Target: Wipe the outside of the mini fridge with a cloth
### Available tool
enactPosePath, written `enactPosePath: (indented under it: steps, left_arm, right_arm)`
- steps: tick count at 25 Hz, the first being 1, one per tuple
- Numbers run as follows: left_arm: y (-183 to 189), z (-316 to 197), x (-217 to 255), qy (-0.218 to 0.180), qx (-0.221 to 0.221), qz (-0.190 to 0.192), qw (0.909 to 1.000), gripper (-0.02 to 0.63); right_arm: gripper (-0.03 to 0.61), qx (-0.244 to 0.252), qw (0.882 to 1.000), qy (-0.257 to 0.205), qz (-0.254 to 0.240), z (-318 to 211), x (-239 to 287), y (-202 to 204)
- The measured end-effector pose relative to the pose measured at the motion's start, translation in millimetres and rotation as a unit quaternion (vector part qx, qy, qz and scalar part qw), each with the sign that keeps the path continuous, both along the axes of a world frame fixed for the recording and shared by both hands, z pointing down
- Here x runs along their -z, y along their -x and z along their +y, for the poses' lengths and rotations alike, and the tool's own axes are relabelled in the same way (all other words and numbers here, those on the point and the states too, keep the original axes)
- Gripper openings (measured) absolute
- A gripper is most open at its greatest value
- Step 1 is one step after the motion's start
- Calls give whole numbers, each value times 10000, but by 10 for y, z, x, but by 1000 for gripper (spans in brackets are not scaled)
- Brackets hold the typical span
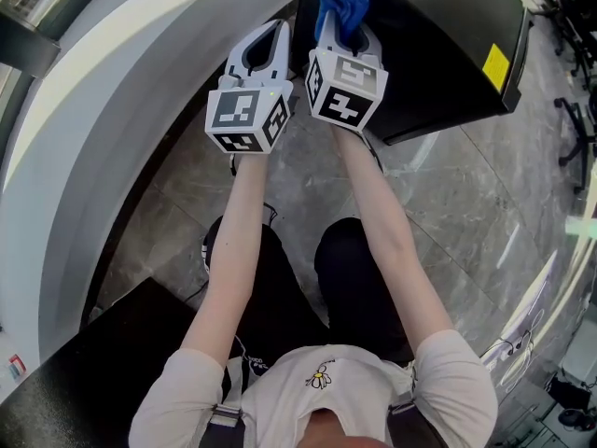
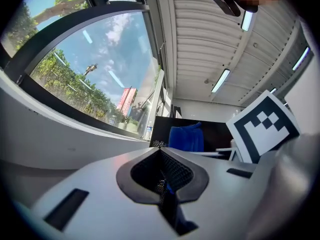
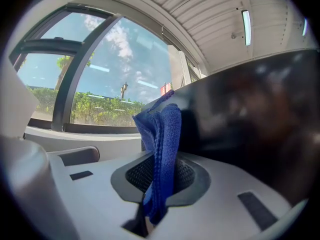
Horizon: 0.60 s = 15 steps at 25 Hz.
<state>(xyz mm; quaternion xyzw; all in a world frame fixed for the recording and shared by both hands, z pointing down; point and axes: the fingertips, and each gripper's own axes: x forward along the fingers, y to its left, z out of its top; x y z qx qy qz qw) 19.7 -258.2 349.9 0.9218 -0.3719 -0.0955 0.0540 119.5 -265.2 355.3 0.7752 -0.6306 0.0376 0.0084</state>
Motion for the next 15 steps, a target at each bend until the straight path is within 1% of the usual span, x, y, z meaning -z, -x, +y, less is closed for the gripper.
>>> enactPosePath:
  steps: [4,9,12,15]
  left_arm:
    - [-167,91,-57,5,-133,-113,9998,5]
    - [-389,237,-115,-134,-420,-362,9984,5]
    - [-531,364,-161,-35,-684,-301,9972,5]
    - [-706,522,-250,223,-932,-170,9953,5]
  right_arm:
    - [71,-267,9996,-21,-103,283,-26,-177]
    - [71,-703,9966,-70,-416,622,-50,-376]
    - [71,-944,9946,-102,-426,846,-24,-520]
    - [72,-1139,9933,-86,-196,1048,22,-669]
